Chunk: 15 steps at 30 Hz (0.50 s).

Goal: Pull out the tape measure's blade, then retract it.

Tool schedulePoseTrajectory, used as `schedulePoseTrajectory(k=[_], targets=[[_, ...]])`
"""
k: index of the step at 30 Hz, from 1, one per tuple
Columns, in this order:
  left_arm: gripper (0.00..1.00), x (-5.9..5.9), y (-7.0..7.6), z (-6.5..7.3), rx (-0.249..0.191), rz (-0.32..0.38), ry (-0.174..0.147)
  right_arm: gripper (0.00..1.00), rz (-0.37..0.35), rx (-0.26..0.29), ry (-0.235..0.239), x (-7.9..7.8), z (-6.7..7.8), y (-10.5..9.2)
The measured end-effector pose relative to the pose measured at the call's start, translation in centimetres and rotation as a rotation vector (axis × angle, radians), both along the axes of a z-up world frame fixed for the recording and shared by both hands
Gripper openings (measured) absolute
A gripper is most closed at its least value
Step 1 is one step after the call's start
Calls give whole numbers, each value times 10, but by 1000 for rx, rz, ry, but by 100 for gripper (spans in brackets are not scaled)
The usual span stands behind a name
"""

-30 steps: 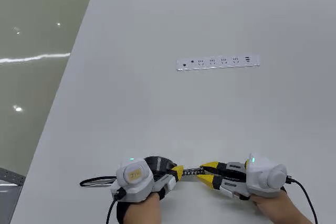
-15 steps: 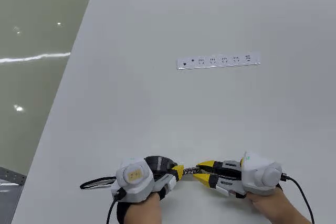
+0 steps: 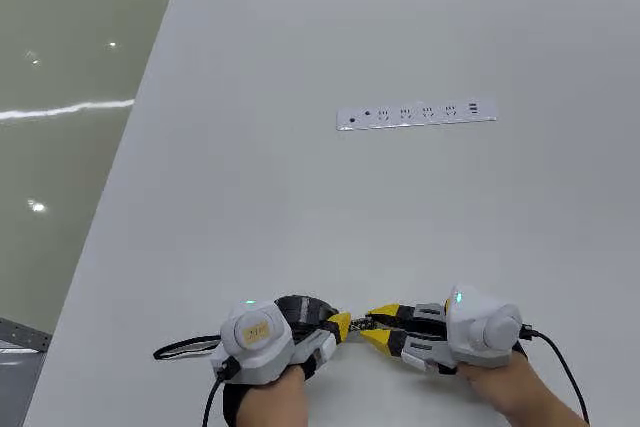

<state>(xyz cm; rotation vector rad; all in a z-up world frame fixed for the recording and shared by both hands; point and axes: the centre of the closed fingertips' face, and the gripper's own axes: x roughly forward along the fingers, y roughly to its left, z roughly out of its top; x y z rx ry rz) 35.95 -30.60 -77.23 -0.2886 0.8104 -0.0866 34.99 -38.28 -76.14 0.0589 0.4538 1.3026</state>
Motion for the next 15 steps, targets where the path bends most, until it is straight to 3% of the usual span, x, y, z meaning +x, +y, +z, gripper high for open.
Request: schedulePoseTrajectory(k=[15], targets=[[68, 1, 1, 0, -20, 12, -3, 12, 13, -27, 10, 0, -6, 11]])
